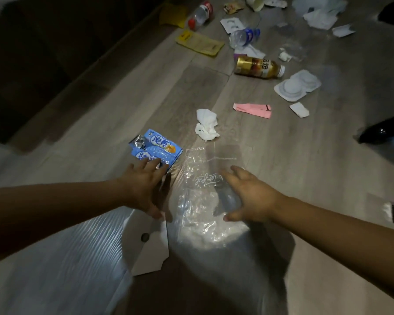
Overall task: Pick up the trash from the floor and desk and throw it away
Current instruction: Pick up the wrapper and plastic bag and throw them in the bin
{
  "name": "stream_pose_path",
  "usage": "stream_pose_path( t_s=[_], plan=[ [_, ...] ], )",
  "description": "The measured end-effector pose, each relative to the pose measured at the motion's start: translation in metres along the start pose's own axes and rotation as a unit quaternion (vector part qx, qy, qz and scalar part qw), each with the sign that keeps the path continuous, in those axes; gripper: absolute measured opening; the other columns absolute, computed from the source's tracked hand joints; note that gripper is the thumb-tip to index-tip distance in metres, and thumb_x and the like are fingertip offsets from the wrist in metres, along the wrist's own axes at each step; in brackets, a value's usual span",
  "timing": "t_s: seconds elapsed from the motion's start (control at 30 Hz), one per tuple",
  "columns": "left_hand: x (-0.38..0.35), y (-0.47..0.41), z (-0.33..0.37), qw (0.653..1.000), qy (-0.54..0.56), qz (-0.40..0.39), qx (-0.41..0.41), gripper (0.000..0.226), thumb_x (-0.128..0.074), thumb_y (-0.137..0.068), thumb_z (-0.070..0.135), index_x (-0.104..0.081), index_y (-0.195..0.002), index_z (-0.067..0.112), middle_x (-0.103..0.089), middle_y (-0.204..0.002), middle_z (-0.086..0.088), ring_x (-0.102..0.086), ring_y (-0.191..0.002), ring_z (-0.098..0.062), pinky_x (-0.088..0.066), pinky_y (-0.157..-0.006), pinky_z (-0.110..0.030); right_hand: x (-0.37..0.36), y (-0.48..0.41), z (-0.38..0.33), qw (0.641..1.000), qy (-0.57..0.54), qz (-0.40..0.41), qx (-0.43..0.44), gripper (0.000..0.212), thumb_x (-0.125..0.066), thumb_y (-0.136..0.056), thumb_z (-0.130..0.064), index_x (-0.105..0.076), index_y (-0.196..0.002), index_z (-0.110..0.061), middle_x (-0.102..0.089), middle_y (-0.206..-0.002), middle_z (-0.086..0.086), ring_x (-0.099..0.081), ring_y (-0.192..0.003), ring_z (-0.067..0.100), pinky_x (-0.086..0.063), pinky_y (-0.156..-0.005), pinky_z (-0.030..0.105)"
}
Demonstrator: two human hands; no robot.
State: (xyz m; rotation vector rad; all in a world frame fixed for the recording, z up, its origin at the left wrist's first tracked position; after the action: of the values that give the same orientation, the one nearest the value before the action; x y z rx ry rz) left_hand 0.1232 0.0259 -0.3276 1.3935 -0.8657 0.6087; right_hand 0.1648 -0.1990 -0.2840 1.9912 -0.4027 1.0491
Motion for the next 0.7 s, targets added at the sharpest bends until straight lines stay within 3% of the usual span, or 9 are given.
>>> stream_pose_path(
  t_s=[0.07,0.2,0.37,0.57,0.63,0.7],
  plan=[
    [-0.012,0.003,-0.006,1.000,-0.026,-0.009,-0.002,0.145,-0.058,-0.043,0.090,0.014,-0.149,0.023,0.011,-0.159,-0.007,0.002,-0.145,-0.035,-0.018,-0.114,-0.053,-0.011,-0.002,-0.004,1.000,0.021,-0.011,0.015,0.123,-0.077,-0.064,-0.058,0.007,-0.150,-0.033,0.006,-0.160,0.005,-0.002,-0.147,0.029,-0.019,-0.117,0.036],
    [-0.025,0.014,-0.008,1.000,-0.006,-0.020,-0.004,0.151,-0.057,-0.035,0.093,0.022,-0.146,0.028,0.021,-0.157,-0.006,0.012,-0.144,-0.037,-0.010,-0.115,-0.057,-0.016,-0.009,-0.018,0.999,0.032,-0.005,0.018,0.128,-0.077,-0.062,-0.060,0.015,-0.148,-0.037,0.017,-0.159,0.004,0.008,-0.147,0.032,-0.015,-0.119,0.045],
    [-0.042,0.014,-0.006,1.000,0.023,-0.010,-0.017,0.158,-0.065,-0.030,0.089,0.037,-0.138,0.034,0.036,-0.152,-0.005,0.027,-0.140,-0.037,0.004,-0.111,-0.063,-0.038,-0.016,-0.021,0.997,0.077,-0.007,0.022,0.142,-0.079,-0.055,-0.064,0.033,-0.139,-0.041,0.038,-0.151,-0.002,0.027,-0.142,0.033,0.001,-0.115,0.054],
    [-0.021,-0.006,-0.029,0.998,0.032,0.033,0.050,0.157,-0.064,-0.031,0.089,0.031,-0.142,0.032,0.030,-0.155,-0.006,0.021,-0.141,-0.041,-0.003,-0.110,-0.065,-0.040,-0.022,-0.011,0.995,0.095,-0.007,-0.003,0.147,-0.078,-0.053,-0.067,0.044,-0.129,-0.037,0.050,-0.142,-0.002,0.034,-0.138,0.034,0.005,-0.114,0.058],
    [-0.007,-0.014,-0.032,0.996,0.048,0.052,0.051,0.149,-0.062,-0.040,0.089,0.022,-0.147,0.029,0.021,-0.157,-0.007,0.016,-0.143,-0.040,-0.005,-0.112,-0.062,-0.038,-0.025,-0.006,0.996,0.087,-0.006,-0.011,0.147,-0.078,-0.053,-0.067,0.044,-0.129,-0.036,0.049,-0.143,-0.001,0.034,-0.138,0.033,0.005,-0.114,0.058],
    [0.019,-0.020,-0.028,0.991,0.064,0.116,0.026,0.130,-0.061,-0.055,0.083,0.001,-0.152,0.022,0.000,-0.160,-0.009,0.001,-0.146,-0.035,-0.013,-0.116,-0.053,-0.037,-0.029,0.000,0.997,0.080,-0.001,-0.015,0.147,-0.077,-0.053,-0.068,0.045,-0.129,-0.038,0.051,-0.141,-0.003,0.035,-0.137,0.032,0.006,-0.114,0.056]
  ],
)
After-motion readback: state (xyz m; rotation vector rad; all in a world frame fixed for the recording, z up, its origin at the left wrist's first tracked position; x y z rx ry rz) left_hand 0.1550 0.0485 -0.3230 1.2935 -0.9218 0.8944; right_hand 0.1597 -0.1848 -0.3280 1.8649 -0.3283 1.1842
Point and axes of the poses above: each hand's wrist, its own y-axis away from the middle knuckle, its own x-axis out of the back of the hand, z = x × y, the point moved 9 cm from there along -y, towards the middle knuckle
